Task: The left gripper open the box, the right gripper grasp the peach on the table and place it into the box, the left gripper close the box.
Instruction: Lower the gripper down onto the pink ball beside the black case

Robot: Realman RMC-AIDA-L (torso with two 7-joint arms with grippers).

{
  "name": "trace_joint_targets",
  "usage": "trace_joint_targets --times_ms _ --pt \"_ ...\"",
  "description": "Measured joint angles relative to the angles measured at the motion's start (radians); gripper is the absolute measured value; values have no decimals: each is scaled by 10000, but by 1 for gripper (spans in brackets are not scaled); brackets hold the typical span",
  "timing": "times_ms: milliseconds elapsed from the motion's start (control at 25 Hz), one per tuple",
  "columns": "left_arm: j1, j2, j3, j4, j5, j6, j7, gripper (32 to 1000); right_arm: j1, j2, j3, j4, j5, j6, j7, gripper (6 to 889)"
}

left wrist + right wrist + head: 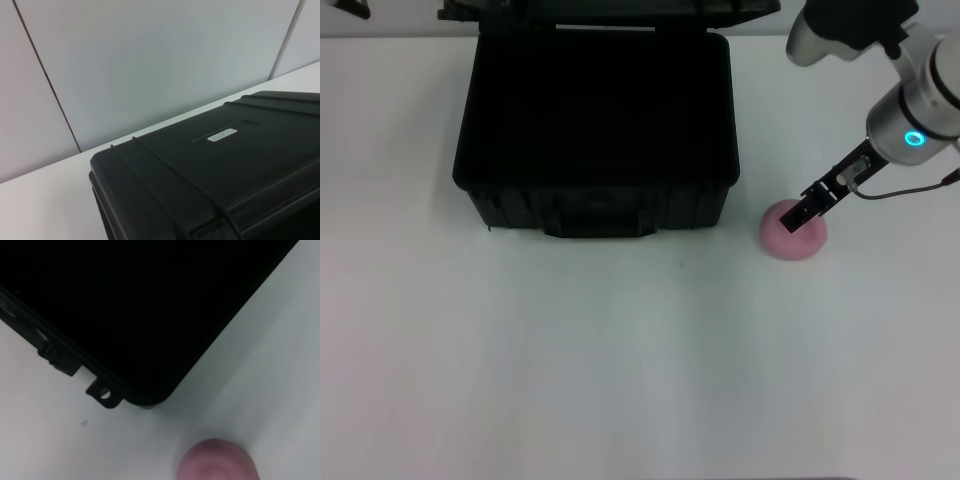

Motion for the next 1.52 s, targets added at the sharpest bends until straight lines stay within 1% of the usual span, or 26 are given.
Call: trace_joint_targets --times_ms 160,360,520,720,1000,1520 --pt "-13 0 8 1 -22 -1 0 481 18 10 -83 417 6 -479 -40 749" --pt "-26 0 186 1 -22 -3 -45 483 80 13 -91 910 78 -906 -121 746" --pt "-96 0 233 1 -21 -9 -58 485 124 27 -91 1450 100 -1313 -166 744" --pt "-119 0 247 1 -21 -10 -62 487 152 41 -91 1951 473 -1775 -374 741" --pt "-150 0 251 1 -21 -10 -66 490 175 52 -90 2306 631 -2201 -421 736" --pt "-203 -8 251 -1 -34 -10 -67 496 263 57 -90 2741 718 -2650 -523 728"
